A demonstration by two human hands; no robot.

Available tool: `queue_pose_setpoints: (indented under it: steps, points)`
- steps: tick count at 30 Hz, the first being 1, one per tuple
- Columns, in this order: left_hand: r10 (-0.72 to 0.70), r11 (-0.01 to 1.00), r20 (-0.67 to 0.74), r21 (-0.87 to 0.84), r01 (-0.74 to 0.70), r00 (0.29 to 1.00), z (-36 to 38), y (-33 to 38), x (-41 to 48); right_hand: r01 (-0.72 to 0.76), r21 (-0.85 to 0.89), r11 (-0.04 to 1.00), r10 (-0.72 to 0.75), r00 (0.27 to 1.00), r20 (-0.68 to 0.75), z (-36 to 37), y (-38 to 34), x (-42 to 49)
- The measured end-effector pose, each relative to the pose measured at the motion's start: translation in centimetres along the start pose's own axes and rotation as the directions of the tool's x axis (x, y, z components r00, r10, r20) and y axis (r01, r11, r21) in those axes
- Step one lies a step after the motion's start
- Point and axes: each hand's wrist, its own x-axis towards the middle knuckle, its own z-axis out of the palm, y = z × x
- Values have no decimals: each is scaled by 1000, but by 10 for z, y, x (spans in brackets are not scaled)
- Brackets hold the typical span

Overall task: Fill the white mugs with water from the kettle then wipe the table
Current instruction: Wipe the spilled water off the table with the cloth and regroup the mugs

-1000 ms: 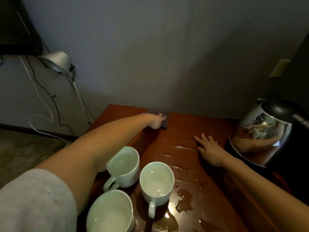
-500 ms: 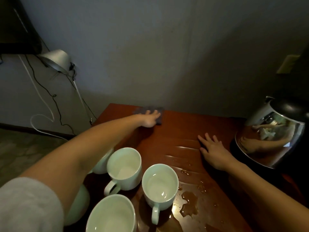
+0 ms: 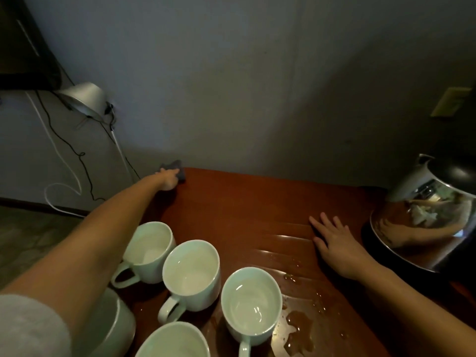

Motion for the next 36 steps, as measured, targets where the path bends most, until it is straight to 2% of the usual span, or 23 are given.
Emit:
queue_pose_setpoints:
  steps: [4,7,9,12,14,15,16,18,22,26,31,33,36]
  points:
    - [134,986,-13,-97,-135,991,-10,36,-13,-12,-12,1000,12,1000,-21,3,-4,-1]
    - [326,943,43,56,-328,944,8,112,-26,-19,-16,1000,19,999,-32,4,-5,0]
    - [446,875,94,165,-456,890,27,180,-54,-21,-13,1000,20,1000,-22,3,-4,0]
    - [621,716,252,201,-668,742,54,256,-105,-22,-3,1000,22,1000,10,0,-2,2]
    - [674,629,335,207,-749,659,66,273,-128,-22,-7,1000,22,999,27,-1,0,4]
    - [679,621,338,209,-756,651,66,269,-131,-19,-2,1000,19,999,34,-2,0,5]
    - [676,646,308,191,-739,670,64,258,-126,-14,8,1000,14,999,42,-3,1,5]
    - [606,742,209,199,-640,768,56,218,-99,-4,26,1000,2,999,51,-5,1,3]
    - [331,915,74,218,-339,941,26,92,-48,-2,8,1000,2,999,38,-5,0,1]
    - [125,971,52,199,-133,991,9,-17,-44,-16,5,1000,16,1000,26,-3,-2,1]
    - [122,971,59,198,-132,991,9,-26,-60,-36,-20,999,36,999,26,-3,-5,0]
    - [219,957,86,177,-231,972,9,-1,-74,-40,-27,999,41,999,23,-3,-6,-1]
    - [398,885,214,165,-434,892,13,64,-112,-41,-24,999,42,999,35,-4,-6,-2]
